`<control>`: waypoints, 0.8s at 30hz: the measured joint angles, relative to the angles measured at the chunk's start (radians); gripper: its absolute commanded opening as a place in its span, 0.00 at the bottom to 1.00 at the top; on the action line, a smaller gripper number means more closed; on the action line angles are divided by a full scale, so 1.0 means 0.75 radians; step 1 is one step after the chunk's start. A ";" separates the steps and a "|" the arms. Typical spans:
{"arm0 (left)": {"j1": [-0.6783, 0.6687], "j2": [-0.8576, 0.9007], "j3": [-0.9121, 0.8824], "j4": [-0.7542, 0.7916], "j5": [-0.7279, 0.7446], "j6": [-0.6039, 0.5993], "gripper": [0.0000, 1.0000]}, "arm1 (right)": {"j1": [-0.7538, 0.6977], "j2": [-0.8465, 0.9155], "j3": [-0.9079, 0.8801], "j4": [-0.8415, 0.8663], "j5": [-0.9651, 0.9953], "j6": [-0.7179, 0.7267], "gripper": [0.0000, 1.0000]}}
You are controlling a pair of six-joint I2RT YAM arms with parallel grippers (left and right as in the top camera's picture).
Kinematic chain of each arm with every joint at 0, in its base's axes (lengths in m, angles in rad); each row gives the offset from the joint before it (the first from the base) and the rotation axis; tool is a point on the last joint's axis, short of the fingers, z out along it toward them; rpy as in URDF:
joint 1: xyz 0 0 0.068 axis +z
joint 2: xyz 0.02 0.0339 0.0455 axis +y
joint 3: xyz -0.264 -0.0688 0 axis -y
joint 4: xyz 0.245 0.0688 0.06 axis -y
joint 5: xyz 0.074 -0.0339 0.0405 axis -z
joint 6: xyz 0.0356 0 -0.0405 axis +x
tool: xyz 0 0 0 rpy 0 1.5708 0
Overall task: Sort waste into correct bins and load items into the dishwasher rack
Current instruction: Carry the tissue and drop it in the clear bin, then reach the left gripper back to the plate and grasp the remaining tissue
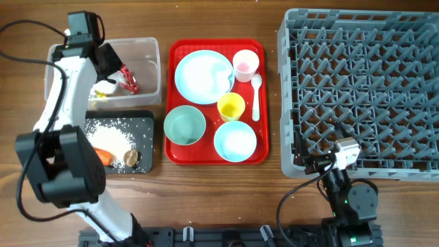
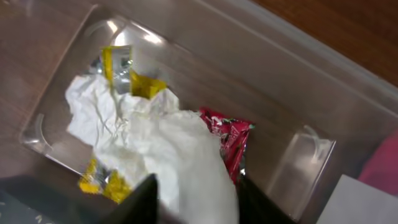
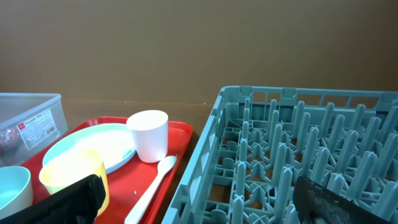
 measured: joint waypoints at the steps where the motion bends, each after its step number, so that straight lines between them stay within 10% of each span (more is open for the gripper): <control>1: 0.000 0.003 0.000 0.003 0.001 0.009 0.56 | 0.000 0.000 0.000 0.000 0.000 0.000 1.00; 13: -0.179 -0.372 0.110 0.024 0.186 0.005 0.64 | 0.000 0.000 0.000 0.000 0.000 0.000 1.00; 24: -0.647 -0.079 0.113 0.175 0.274 0.005 0.64 | 0.000 0.000 0.000 0.000 0.000 0.000 1.00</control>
